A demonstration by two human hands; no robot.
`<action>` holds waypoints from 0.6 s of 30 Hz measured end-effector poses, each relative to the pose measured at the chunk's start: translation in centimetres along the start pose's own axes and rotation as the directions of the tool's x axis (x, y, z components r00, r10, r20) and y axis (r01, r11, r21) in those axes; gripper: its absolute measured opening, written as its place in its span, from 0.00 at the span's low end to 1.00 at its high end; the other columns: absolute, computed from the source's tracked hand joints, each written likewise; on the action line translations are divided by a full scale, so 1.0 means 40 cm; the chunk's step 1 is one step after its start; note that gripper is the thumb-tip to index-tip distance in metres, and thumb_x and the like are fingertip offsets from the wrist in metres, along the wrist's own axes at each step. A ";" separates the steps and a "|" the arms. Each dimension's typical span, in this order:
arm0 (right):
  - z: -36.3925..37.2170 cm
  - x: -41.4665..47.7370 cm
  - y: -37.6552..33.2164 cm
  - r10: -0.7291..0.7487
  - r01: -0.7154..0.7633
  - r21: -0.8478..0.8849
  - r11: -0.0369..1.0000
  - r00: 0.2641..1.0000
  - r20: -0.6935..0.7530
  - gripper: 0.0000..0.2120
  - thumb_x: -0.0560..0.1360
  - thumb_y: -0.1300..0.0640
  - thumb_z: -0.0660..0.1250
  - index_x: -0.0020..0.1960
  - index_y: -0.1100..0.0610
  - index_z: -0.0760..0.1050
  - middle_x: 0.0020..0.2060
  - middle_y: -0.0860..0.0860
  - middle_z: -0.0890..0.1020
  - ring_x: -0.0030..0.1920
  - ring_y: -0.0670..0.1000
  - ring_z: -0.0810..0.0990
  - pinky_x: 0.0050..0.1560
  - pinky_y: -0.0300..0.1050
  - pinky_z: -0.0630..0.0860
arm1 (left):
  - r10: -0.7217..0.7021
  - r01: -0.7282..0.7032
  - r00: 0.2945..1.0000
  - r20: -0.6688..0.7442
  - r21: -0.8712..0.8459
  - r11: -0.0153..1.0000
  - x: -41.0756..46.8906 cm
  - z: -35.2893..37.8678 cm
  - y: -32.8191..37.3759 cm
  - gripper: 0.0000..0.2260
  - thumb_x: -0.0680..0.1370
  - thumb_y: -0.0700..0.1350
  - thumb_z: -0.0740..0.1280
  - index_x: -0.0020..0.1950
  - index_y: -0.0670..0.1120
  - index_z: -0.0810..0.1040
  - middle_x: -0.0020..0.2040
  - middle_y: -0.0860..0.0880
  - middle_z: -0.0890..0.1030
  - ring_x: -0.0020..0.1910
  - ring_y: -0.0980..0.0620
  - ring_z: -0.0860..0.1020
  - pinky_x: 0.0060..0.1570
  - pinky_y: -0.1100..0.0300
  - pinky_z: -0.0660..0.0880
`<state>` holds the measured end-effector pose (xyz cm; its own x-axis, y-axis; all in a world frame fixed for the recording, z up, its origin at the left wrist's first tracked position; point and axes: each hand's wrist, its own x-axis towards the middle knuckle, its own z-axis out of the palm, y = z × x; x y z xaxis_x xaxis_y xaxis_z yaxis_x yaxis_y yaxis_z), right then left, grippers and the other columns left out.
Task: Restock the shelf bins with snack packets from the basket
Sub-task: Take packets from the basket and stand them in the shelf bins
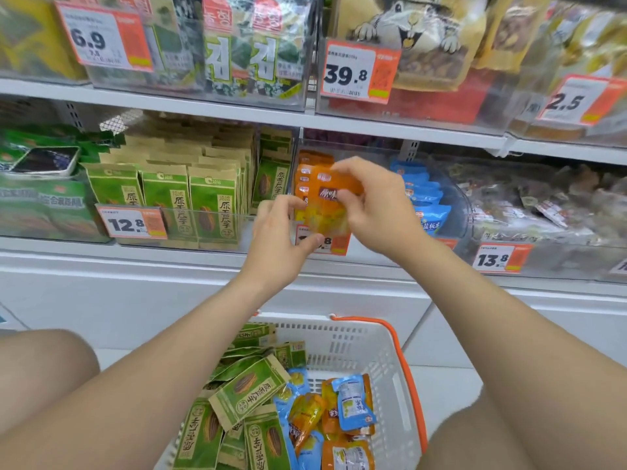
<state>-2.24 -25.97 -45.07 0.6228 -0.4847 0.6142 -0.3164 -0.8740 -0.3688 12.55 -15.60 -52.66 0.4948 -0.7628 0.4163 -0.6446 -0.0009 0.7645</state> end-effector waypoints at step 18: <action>0.174 0.124 0.115 0.334 -0.305 -0.150 0.941 0.912 0.237 0.15 0.79 0.58 0.74 0.64 0.50 0.81 0.63 0.52 0.81 0.66 0.54 0.76 0.67 0.55 0.78 | 0.055 0.005 0.990 -0.132 0.415 0.910 0.027 0.036 -0.045 0.27 0.72 0.39 0.75 0.67 0.46 0.67 0.58 0.47 0.80 0.58 0.42 0.78 0.58 0.46 0.72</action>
<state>4.38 -32.16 -48.57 0.6324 -0.7254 0.2720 -0.5949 -0.6796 -0.4292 13.40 -17.36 -54.30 0.5316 -0.6694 0.5188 -0.8256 -0.2729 0.4938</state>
